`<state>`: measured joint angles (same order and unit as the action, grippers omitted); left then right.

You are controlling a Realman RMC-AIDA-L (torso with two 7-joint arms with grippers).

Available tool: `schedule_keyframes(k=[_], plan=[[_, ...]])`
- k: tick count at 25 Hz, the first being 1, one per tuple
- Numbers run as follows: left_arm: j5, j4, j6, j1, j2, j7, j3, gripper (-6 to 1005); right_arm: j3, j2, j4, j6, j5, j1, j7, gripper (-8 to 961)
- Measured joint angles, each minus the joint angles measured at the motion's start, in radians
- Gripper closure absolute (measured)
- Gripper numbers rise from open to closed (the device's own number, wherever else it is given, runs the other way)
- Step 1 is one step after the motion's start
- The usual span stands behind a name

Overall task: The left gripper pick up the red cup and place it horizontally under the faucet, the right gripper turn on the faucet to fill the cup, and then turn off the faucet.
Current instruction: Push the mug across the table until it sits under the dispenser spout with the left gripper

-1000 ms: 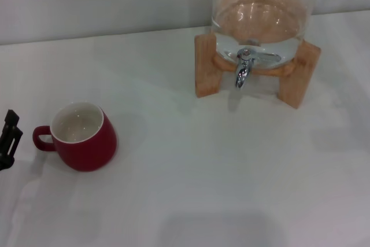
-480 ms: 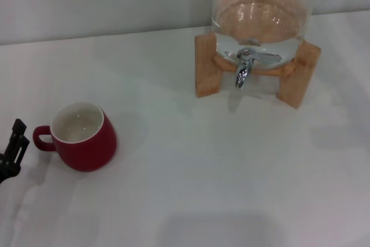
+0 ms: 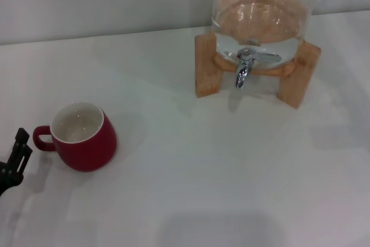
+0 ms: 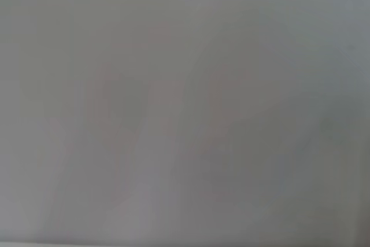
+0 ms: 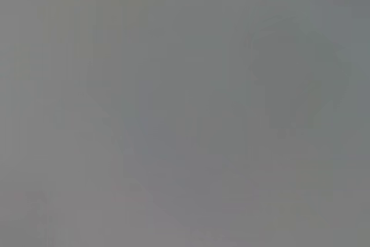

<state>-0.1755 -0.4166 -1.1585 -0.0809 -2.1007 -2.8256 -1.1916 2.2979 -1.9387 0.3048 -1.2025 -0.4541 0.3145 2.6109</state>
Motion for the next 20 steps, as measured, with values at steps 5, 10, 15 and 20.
schedule_keyframes(k=[5,10,15,20], plan=[[-0.002,-0.001,-0.001,0.016,-0.002,0.0,0.0,356,0.0,0.001,-0.001,0.0,0.0,0.001,0.0,280],[-0.014,0.008,0.003,0.019,-0.002,0.0,0.0,364,0.0,0.001,-0.002,0.0,0.0,0.003,0.0,280],[-0.017,0.01,0.041,0.019,-0.001,0.0,0.001,372,0.0,0.001,-0.002,0.0,0.0,0.005,0.0,280],[-0.018,0.01,0.069,0.012,0.002,0.0,0.001,380,0.0,-0.001,-0.001,-0.001,0.0,0.005,0.0,280]])
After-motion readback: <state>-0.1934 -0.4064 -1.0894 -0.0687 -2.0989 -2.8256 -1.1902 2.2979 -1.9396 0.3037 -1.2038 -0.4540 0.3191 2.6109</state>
